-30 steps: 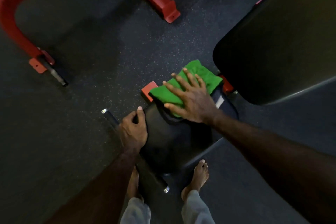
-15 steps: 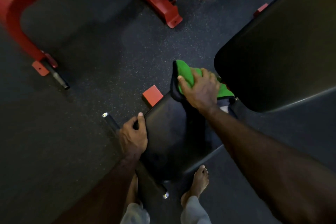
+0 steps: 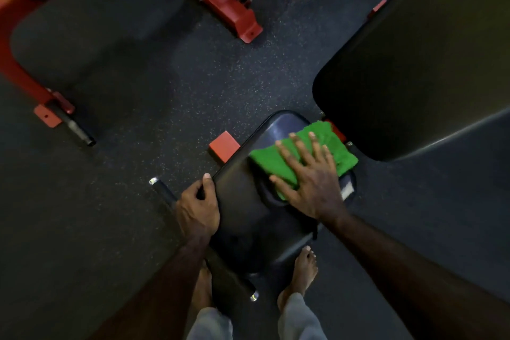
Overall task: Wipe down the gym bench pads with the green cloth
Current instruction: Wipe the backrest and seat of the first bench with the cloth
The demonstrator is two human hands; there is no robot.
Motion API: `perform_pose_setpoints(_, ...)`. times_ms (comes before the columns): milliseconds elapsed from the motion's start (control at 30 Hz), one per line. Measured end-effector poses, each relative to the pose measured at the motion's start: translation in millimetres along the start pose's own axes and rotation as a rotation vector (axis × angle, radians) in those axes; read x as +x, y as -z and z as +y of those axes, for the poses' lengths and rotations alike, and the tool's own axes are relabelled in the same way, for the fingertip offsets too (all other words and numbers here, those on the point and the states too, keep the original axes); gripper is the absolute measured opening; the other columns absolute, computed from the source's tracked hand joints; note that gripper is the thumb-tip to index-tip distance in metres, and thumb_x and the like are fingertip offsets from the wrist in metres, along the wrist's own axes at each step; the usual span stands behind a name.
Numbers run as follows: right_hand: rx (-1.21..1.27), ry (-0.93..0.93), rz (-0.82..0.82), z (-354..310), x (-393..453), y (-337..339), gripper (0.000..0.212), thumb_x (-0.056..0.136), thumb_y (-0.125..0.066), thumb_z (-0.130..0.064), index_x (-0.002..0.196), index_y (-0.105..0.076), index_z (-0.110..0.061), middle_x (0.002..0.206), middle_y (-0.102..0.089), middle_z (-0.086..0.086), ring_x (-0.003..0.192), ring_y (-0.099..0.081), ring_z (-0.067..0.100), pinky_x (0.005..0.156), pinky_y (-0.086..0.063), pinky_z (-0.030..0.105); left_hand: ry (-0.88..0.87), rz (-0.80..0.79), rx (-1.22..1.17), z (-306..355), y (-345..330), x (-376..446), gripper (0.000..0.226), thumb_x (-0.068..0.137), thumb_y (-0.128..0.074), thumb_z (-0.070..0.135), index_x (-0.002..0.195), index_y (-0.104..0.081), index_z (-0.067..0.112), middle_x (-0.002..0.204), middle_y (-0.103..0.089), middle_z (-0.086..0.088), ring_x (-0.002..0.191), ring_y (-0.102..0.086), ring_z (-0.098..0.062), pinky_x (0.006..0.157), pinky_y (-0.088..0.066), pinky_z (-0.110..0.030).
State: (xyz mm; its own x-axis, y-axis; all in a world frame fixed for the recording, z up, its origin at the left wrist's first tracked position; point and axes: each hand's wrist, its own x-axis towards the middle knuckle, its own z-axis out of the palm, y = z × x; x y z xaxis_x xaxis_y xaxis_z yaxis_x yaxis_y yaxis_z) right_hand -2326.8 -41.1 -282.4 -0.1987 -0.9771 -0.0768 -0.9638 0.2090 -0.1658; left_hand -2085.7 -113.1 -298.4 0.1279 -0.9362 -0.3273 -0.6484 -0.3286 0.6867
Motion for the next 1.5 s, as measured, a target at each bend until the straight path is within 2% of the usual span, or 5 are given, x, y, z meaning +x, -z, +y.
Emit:
perform_pose_setpoints(100,0.116,-0.546,0.041,-25,-8,-3,0.074,0.096,-0.038,-0.074,0.161,-0.031,-0.039,0.17,-0.027,0.003,0.158,-0.014,0.037,0.122,-0.02,0.064,0.008,-0.016,-0.005,-2,1,0,0.056,0.104,-0.046,0.053,0.063,-0.056,0.017,0.059,-0.055,-0.001,0.063,-0.056,-0.021,0.064,-0.04,-0.039)
perform_pose_setpoints(300,0.03,-0.291,0.039,-16,-46,-11,0.075,0.095,-0.039,-0.074,0.161,-0.033,-0.038,0.168,-0.031,0.004,0.156,-0.019,0.042,0.118,-0.026,0.069,-0.013,-0.016,-0.001,-3,-2,3,0.062,0.1,-0.039,0.063,0.069,-0.059,0.012,0.066,-0.061,-0.012,0.069,-0.059,-0.034,0.066,-0.042,-0.04)
perform_pose_setpoints(467,0.221,-0.958,0.095,-43,-37,-12,0.075,0.098,-0.03,-0.076,0.163,-0.021,-0.042,0.171,-0.02,0.005,0.158,-0.006,0.042,0.121,-0.013,0.071,-0.02,0.013,0.0,-2,-4,0,0.06,0.101,-0.042,0.057,0.081,-0.071,0.009,0.083,-0.069,-0.021,0.082,-0.061,-0.042,0.069,-0.039,-0.038)
perform_pose_setpoints(800,0.16,-0.735,0.058,-63,-57,-17,0.074,0.098,-0.028,-0.075,0.164,-0.018,-0.041,0.173,-0.014,0.003,0.158,0.001,0.041,0.12,-0.008,0.074,-1.109,-0.434,0.505,8,11,-3,0.067,0.101,-0.049,0.043,0.161,-0.033,0.017,0.17,-0.026,-0.002,0.158,-0.018,-0.019,0.126,-0.02,-0.043)
perform_pose_setpoints(1500,0.38,-1.181,0.386,-172,-92,-44,0.074,0.103,-0.042,-0.064,0.165,-0.024,-0.029,0.172,-0.01,0.017,0.157,-0.015,0.04,0.127,-0.02,0.056,-1.17,-0.4,0.504,-8,6,5,0.065,0.102,-0.043,0.039,0.162,-0.031,0.017,0.171,-0.024,-0.002,0.159,-0.016,-0.018,0.127,-0.018,-0.043)
